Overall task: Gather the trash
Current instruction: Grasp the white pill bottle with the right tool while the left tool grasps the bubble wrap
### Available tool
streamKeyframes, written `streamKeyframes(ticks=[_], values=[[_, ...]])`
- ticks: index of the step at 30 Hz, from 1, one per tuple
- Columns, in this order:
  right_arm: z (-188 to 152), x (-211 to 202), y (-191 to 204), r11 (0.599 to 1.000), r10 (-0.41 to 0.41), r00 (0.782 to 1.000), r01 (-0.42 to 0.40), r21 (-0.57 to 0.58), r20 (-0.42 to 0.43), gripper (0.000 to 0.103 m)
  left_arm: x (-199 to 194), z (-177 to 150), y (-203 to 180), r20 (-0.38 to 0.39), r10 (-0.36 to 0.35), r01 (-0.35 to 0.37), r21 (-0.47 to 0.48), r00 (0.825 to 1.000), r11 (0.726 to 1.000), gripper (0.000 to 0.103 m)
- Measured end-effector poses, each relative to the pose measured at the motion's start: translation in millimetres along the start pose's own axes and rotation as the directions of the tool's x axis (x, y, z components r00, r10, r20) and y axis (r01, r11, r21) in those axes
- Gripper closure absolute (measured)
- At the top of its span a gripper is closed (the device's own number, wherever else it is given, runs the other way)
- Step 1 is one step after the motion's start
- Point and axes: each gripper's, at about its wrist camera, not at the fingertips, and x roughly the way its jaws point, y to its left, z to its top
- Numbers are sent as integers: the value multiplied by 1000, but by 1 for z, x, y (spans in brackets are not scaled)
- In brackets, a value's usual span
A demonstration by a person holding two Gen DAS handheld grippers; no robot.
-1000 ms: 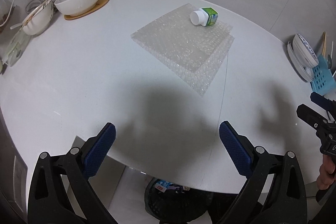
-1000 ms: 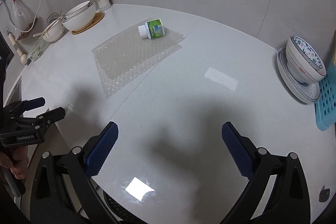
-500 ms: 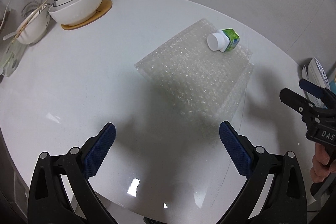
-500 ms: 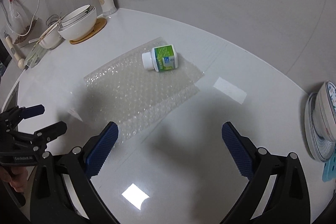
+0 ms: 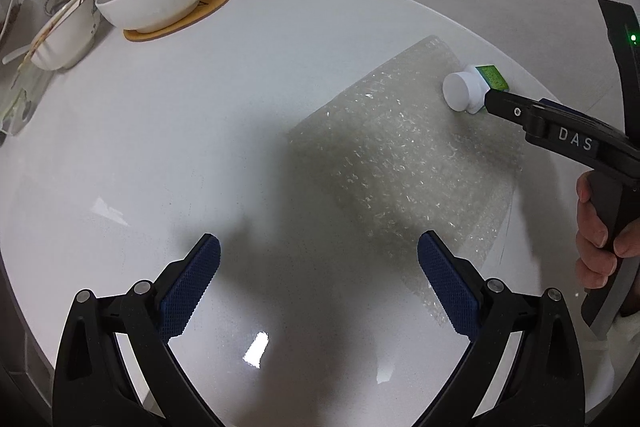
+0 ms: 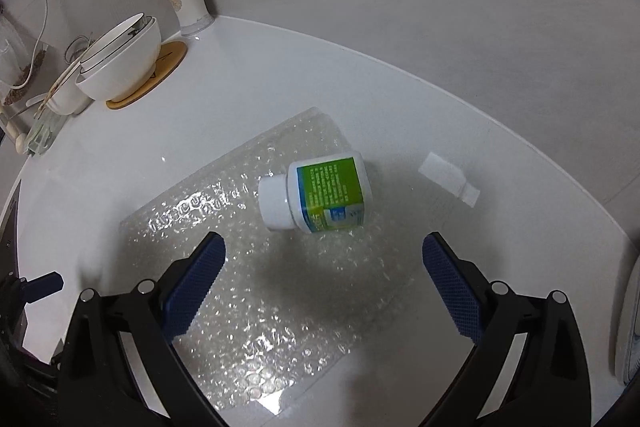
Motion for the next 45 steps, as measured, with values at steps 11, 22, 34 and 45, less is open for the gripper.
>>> streamKeyframes(ticks=[11, 22, 34, 45], values=[[18, 37, 10, 999, -19, 998, 17, -47, -55, 24, 24, 28, -6, -16, 10, -10, 6, 1000, 1000, 6], [14, 16, -7, 1000, 20, 999, -21, -20, -43, 37, 38, 49, -21, -24, -2, 3, 73, 1000, 997, 6], [-11, -37, -60, 999, -22, 999, 22, 24, -23, 37, 69, 70, -60, -91, -24, 43, 211, 996, 977, 6], [-34, -65, -77, 998, -43, 999, 44, 53, -20, 37, 87, 66, -78, -180, 31, 13, 237, 983, 971, 6]])
